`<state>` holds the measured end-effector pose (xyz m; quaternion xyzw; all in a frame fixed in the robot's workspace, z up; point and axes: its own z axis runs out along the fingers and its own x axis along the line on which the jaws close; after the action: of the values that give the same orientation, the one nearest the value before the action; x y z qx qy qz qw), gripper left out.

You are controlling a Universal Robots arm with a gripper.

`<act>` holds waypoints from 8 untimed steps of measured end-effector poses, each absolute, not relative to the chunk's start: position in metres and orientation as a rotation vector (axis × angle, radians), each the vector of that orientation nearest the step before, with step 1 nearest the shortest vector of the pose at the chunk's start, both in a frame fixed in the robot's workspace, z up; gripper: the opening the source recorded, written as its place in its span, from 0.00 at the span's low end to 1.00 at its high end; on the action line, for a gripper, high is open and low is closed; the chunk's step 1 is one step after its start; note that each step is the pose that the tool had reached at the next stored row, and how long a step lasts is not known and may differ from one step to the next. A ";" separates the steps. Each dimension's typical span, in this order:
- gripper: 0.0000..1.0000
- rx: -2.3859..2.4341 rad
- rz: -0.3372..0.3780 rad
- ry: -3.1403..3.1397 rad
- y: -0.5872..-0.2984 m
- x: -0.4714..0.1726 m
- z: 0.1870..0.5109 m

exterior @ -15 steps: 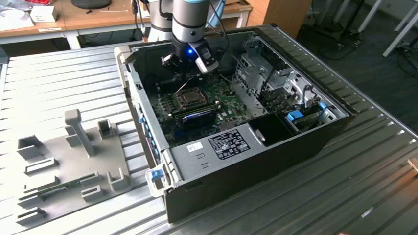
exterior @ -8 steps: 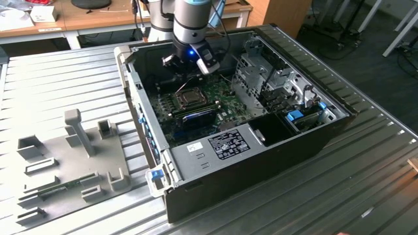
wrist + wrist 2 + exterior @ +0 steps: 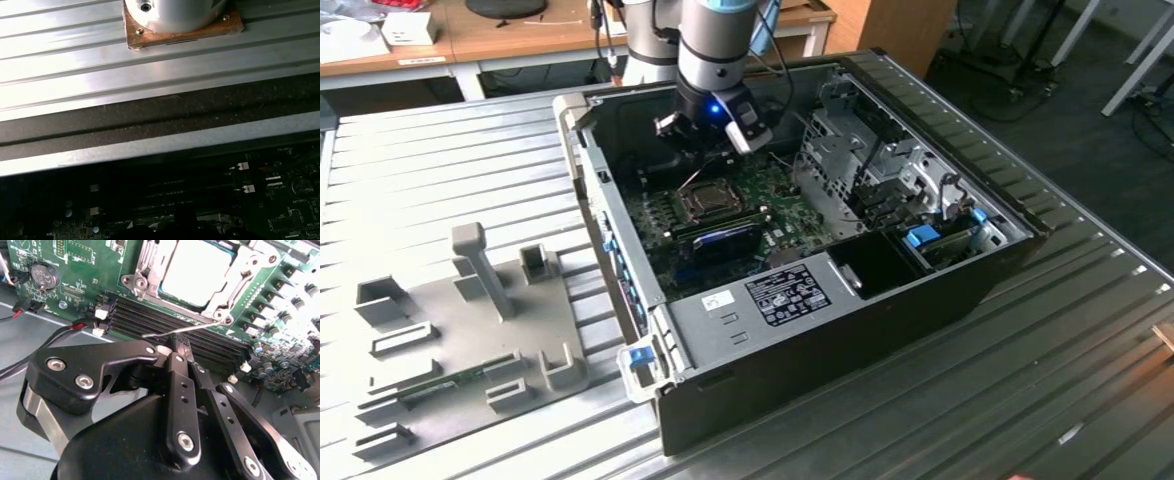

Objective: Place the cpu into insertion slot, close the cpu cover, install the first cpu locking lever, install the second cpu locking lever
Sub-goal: 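Install the first cpu locking lever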

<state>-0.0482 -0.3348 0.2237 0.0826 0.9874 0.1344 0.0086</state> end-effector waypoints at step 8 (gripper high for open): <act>0.10 0.258 0.422 3.085 -0.335 -0.047 0.220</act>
<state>-0.0469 -0.3353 0.2200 0.0826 0.9874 0.1349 0.0085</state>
